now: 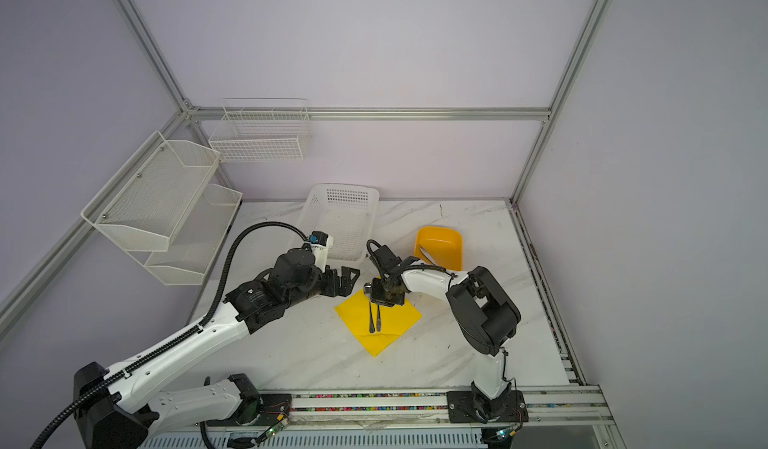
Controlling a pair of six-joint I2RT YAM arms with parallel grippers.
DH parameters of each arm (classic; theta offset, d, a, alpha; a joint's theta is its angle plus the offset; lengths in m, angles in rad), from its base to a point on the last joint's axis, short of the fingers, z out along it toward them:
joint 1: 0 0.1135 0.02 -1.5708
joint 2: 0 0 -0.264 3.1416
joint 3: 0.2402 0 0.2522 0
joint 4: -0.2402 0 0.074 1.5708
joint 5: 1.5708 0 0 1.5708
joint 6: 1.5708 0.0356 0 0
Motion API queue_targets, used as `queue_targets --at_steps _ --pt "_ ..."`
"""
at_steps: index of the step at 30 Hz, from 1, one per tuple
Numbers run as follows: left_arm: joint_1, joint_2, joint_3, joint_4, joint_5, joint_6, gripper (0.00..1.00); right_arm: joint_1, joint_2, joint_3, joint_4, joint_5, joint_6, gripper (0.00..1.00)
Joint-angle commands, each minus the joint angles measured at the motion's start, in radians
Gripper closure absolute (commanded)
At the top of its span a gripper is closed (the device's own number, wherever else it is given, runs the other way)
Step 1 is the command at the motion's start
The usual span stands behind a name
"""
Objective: Place the utensils on the paper napkin and roll it up
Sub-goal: 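Lower the fork beside the spoon on the napkin with the right gripper, then open the right gripper and move it over the yellow tray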
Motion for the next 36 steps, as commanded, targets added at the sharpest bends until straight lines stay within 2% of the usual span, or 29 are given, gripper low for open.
queue_targets --at_steps 1,8,18,19,21,26,28,36 --pt "0.006 -0.029 -0.040 0.038 0.005 0.015 0.00 0.006 -0.042 -0.018 0.004 -0.005 0.017 0.85" --pt "0.008 -0.028 -0.041 0.037 0.006 0.016 0.00 0.007 -0.079 -0.022 0.001 0.017 0.029 0.84" --pt "0.008 -0.003 -0.030 0.060 0.045 0.044 0.00 -0.022 -0.292 -0.012 -0.055 0.280 0.056 0.74" --pt "0.009 0.003 -0.025 0.061 0.055 0.048 0.00 -0.026 -0.311 -0.016 -0.059 0.303 0.055 0.72" --pt "0.008 0.019 -0.017 0.062 0.069 0.050 0.00 -0.031 -0.353 -0.022 -0.070 0.347 0.044 0.63" --pt "0.008 0.068 0.016 0.058 0.111 0.040 0.00 -0.034 -0.412 -0.001 -0.124 0.479 0.003 0.52" --pt "0.008 0.084 0.027 0.060 0.121 0.034 0.00 -0.062 -0.426 -0.011 -0.119 0.471 -0.027 0.49" --pt "0.008 0.143 0.081 0.078 0.139 0.052 0.00 -0.313 -0.372 -0.033 -0.108 0.307 -0.174 0.49"
